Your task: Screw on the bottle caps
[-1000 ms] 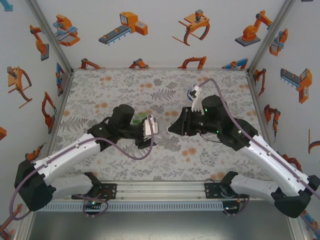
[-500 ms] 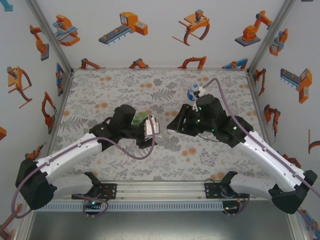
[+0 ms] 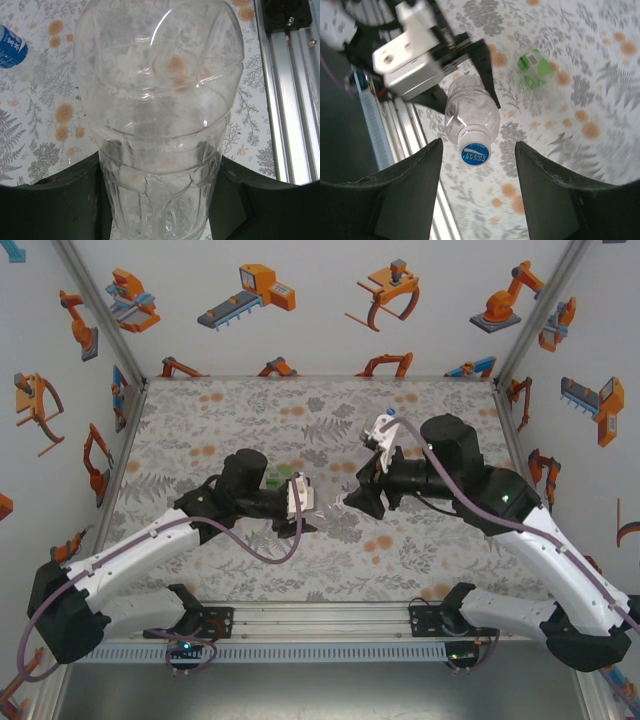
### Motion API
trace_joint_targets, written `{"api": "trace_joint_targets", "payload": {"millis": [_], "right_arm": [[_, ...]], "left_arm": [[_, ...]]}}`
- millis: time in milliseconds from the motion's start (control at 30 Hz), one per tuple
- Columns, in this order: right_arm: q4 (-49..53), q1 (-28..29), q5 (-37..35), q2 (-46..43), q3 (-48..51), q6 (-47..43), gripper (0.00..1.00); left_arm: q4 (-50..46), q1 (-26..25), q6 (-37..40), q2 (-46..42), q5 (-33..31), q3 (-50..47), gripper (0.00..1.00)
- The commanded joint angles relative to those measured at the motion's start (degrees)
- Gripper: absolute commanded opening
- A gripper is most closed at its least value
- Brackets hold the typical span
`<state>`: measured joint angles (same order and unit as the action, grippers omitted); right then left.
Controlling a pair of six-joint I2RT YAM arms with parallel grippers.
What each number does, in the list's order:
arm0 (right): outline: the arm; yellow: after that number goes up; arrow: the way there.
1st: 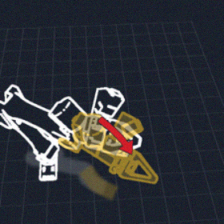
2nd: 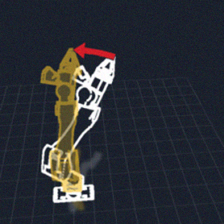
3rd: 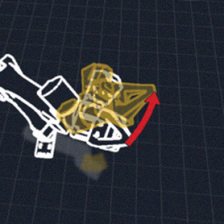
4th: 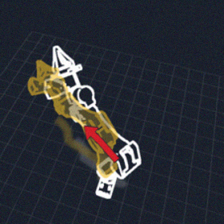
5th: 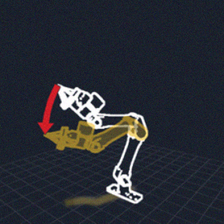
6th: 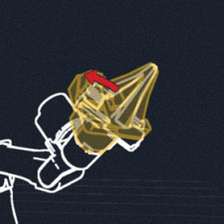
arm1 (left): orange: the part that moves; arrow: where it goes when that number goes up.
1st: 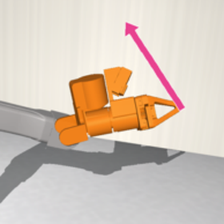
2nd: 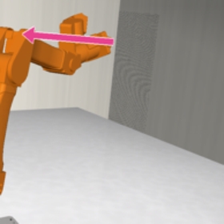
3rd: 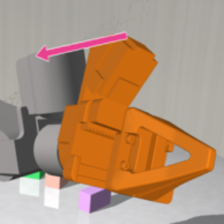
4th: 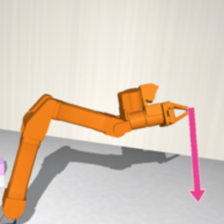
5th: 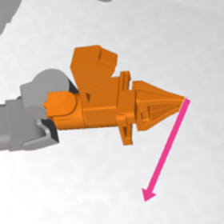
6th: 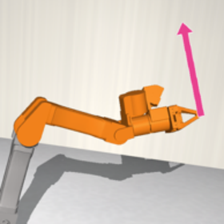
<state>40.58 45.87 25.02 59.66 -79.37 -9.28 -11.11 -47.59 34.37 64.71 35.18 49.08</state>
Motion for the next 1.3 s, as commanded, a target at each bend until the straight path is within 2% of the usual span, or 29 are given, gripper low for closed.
{"api": "trace_joint_targets", "payload": {"millis": [0, 133, 267, 600, 1167, 1267], "right_arm": [[1.57, 0.36, 11.22, -1.01, -0.25, -20.68, 0.56], [2.02, 0.44, 15.65, -1.48, 2.48, -28.14, 0.56], [2.08, 0.45, 15.06, -1.58, 4.48, -29.04, 0.53], [-0.30, 0.98, 13.25, -2.80, 7.21, -28.71, 0.41], [-1.71, 2.03, 14.88, -2.53, 7.97, -26.30, 0.41], [-2.39, 2.21, 14.79, -2.27, 8.19, -24.69, 0.36]], "left_arm": [[-2.25, -0.13, 1.01, -1.46, 4.12, 1.99, 0.00], [-2.38, -0.22, 0.47, -1.98, 6.53, 1.72, 0.00], [-3.30, -0.22, 0.52, -2.12, 7.35, 1.98, 0.00], [-4.93, -0.22, 1.23, -1.71, 8.35, 2.50, 0.00], [-5.60, -0.22, 1.25, -1.54, 8.12, 2.77, 0.00], [-5.56, -0.22, 1.36, -1.27, 8.09, 2.91, 0.00]]}}
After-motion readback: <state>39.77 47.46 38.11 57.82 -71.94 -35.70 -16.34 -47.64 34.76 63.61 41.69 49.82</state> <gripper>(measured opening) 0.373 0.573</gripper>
